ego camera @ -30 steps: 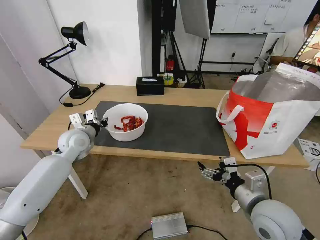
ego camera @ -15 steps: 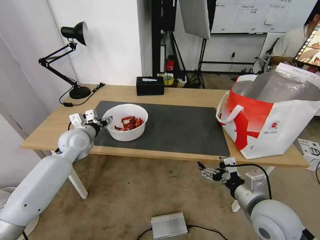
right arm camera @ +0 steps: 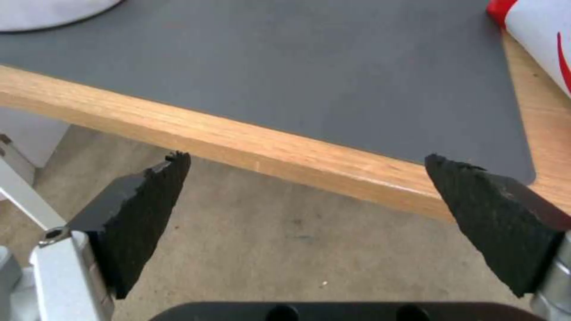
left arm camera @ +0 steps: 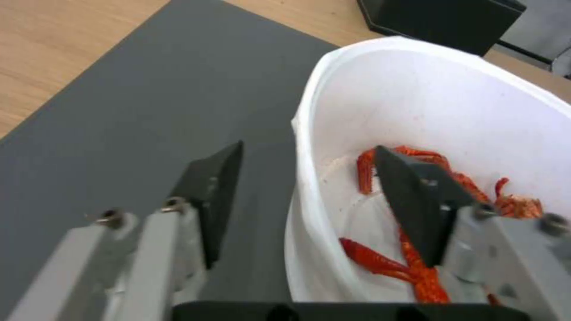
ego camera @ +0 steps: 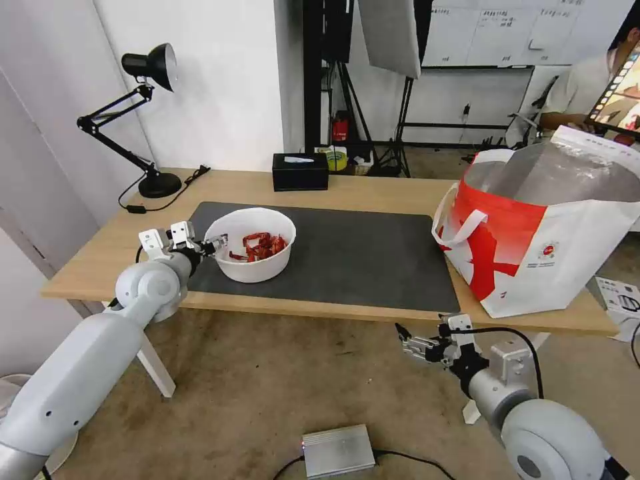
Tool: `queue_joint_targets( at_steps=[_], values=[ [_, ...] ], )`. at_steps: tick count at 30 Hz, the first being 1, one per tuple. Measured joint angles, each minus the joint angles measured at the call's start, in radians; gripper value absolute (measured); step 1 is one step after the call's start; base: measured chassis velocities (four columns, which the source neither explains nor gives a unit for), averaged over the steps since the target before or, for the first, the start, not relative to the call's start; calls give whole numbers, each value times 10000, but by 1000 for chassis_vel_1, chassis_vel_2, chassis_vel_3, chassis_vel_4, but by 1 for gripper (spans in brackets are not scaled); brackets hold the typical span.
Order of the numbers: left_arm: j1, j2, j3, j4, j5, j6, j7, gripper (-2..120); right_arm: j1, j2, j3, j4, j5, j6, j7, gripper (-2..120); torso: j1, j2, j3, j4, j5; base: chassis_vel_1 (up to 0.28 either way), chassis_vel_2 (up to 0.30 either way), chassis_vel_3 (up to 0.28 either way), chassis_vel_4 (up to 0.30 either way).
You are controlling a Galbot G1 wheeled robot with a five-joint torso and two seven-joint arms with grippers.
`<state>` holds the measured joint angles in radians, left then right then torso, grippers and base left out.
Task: Pick up the trash from the table and place it into the takeout bag.
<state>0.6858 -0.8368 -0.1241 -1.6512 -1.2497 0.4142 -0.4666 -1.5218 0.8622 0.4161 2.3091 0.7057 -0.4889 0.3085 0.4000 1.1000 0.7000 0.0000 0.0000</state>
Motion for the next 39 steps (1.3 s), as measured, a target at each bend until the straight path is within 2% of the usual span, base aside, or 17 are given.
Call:
queue_joint_targets(
  at_steps=[1, 3, 5, 6, 9, 10, 12, 15, 17, 39],
  values=[
    [0, 0, 0, 0, 0, 0, 0, 58, 0, 0, 0, 0, 0, 0, 0, 100, 0, 0, 0, 0, 0, 0, 0, 0, 0],
    [0, 23, 11, -25, -9, -1, 1, 46, 0, 0, 0, 0, 0, 0, 0, 100, 0, 0, 0, 0, 0, 0, 0, 0, 0],
    [0, 29, 13, -25, -9, -1, 1, 45, 0, 0, 0, 0, 0, 0, 0, 100, 0, 0, 0, 0, 0, 0, 0, 0, 0],
    [0, 33, 14, -25, -11, -1, 1, 37, 0, 0, 0, 1, 0, 0, 0, 100, 0, 0, 0, 0, 0, 0, 0, 0, 0],
    [2, 35, 18, -24, -12, -1, 1, 32, 0, 0, 0, 0, 0, 0, 0, 100, 0, 0, 0, 0, 0, 0, 0, 0, 0],
    [5, 36, 19, -25, -12, -1, 1, 23, 0, 0, 0, 0, 0, 0, 0, 100, 0, 0, 0, 0, 0, 0, 0, 0, 0],
    [8, 35, 21, -25, -12, -2, 1, 19, 0, 0, 0, 0, 0, 0, 0, 100, 0, 0, 0, 0, 0, 0, 0, 0, 0],
    [20, 3, 23, -3, -12, -3, 2, 3, 0, 0, 0, 0, 0, 0, 0, 100, 0, 0, -1, 0, 0, 0, 0, 0, 0],
    [24, -11, 23, 8, -12, -3, 3, 0, 0, 0, 0, 0, 0, 0, 0, 100, 0, 0, 0, 0, 0, 0, 0, 0, 0],
    [12, -5, -197, -301, -102, -237, -6, 0, 0, 0, 0, 0, 0, 0, 0, 100, 0, 0, 0, 1, -1, 0, 0, 0, 0]
  ],
)
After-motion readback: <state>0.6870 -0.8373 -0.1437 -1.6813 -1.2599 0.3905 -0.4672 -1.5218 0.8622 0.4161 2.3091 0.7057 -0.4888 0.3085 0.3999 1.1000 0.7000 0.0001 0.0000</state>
